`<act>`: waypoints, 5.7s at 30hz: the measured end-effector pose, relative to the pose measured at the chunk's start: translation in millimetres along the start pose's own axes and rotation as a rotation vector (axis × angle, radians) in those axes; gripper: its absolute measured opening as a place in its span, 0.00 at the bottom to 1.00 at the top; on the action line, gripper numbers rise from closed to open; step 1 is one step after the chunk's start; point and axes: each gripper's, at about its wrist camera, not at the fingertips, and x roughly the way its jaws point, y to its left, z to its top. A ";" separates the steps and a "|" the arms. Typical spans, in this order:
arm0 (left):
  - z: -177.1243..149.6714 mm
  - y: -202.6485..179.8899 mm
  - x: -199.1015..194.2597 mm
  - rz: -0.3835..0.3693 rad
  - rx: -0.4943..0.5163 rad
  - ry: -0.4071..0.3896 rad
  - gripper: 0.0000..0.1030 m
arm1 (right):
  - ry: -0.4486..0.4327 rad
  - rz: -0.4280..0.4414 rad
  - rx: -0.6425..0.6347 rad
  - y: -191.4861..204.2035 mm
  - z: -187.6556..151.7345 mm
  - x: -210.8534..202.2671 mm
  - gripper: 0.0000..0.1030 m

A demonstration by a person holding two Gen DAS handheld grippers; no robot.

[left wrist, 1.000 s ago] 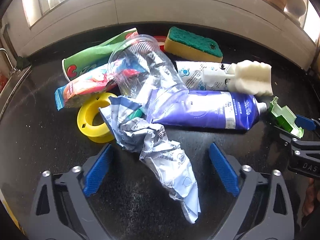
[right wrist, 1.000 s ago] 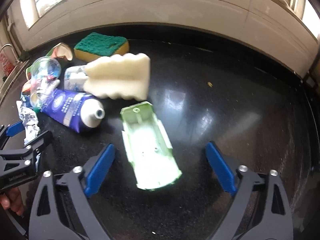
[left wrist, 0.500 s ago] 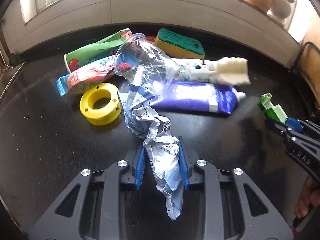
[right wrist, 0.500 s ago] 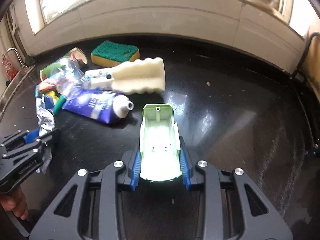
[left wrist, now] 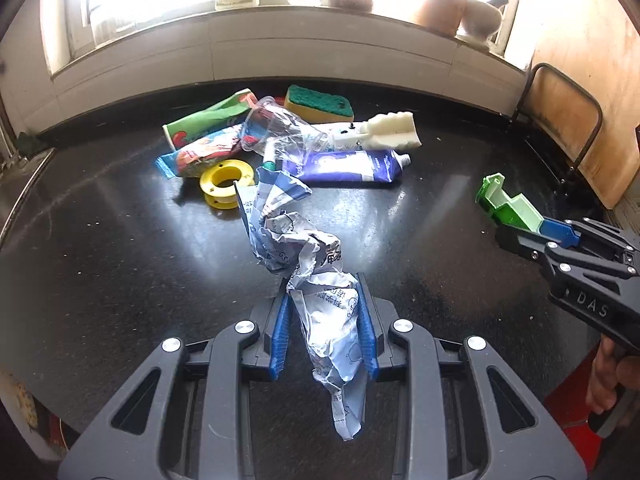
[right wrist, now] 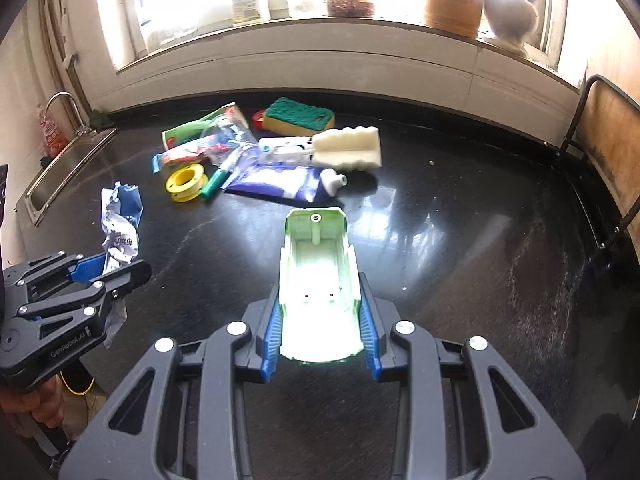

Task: Collect trash
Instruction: 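Carry the wrapper in the left tool while the right tool carries the tray to the bin, then open the left tool over the bin while the right tool releases the tray, then move both open tools back up to the countertop, then grasp the yellow tape roll with the left tool while the right tool grasps the white foam, then carry the tape roll in the left tool while the right tool carries the foam to the bin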

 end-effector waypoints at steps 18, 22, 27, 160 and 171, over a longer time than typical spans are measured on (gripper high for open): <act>-94.3 198.9 -115.8 0.254 -0.215 -0.085 0.28 | 0.022 0.432 -0.260 260.1 7.8 3.8 0.33; -159.8 268.1 -156.8 0.349 -0.344 -0.076 0.28 | 0.080 0.572 -0.362 354.2 -13.8 9.8 0.33; -240.3 334.6 -185.1 0.432 -0.494 -0.030 0.28 | 0.164 0.696 -0.473 454.7 -55.9 19.1 0.33; 76.5 114.1 108.9 0.089 0.018 0.014 0.53 | 0.003 -0.051 0.025 -34.0 112.4 130.4 0.35; 50.5 96.5 32.2 0.074 0.037 -0.045 0.53 | -0.056 -0.015 0.036 -26.6 81.8 42.5 0.35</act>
